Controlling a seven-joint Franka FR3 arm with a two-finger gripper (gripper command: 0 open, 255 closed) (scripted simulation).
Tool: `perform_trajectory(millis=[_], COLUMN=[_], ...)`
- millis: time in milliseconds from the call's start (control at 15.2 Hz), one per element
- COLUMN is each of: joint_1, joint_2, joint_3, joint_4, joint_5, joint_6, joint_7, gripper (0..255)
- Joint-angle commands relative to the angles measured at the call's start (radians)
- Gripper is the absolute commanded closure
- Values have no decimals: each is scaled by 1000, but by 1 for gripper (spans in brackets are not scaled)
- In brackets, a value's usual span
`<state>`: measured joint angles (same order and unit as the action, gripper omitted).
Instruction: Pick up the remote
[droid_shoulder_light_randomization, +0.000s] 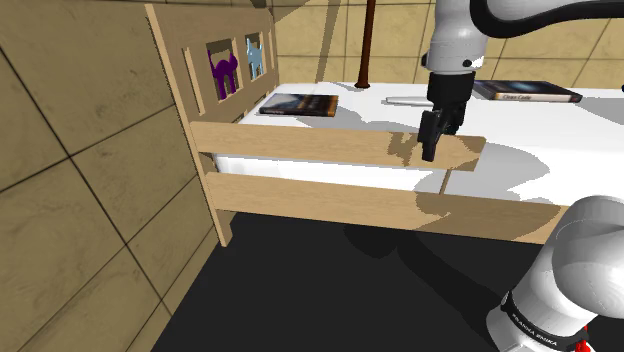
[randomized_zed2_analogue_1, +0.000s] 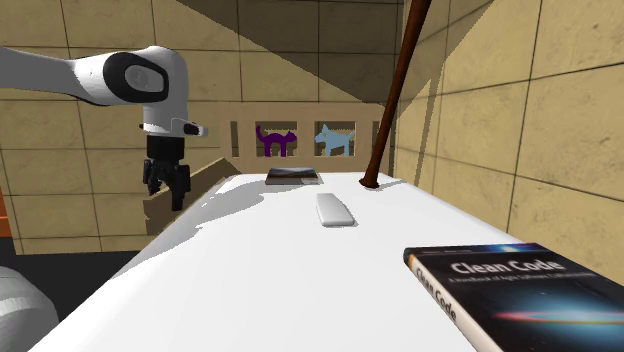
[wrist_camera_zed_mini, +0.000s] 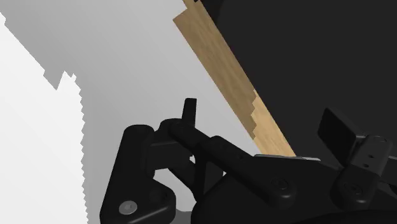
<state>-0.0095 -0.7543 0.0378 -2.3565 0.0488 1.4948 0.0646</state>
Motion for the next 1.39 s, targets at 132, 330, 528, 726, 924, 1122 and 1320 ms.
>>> perform_trajectory(millis=[132, 330, 528, 726, 924, 1122, 1320], joint_1=[-5, -8, -9, -6, 1, 10, 20], joint_2=[16, 52, 102, 165, 239, 325, 422], joint_3=[-48, -119, -188, -255, -320, -383, -443], joint_4=[14, 45, 90, 148, 219, 303, 401], joint_5=[-41, -98, -145, -182, -204, -211, -200], joint_6=[7, 23, 43, 64, 86, 105, 120], joint_7=[-84, -208, -331, -454, -576, -701, -829], gripper=[0, 0, 0, 0, 0, 0, 0])
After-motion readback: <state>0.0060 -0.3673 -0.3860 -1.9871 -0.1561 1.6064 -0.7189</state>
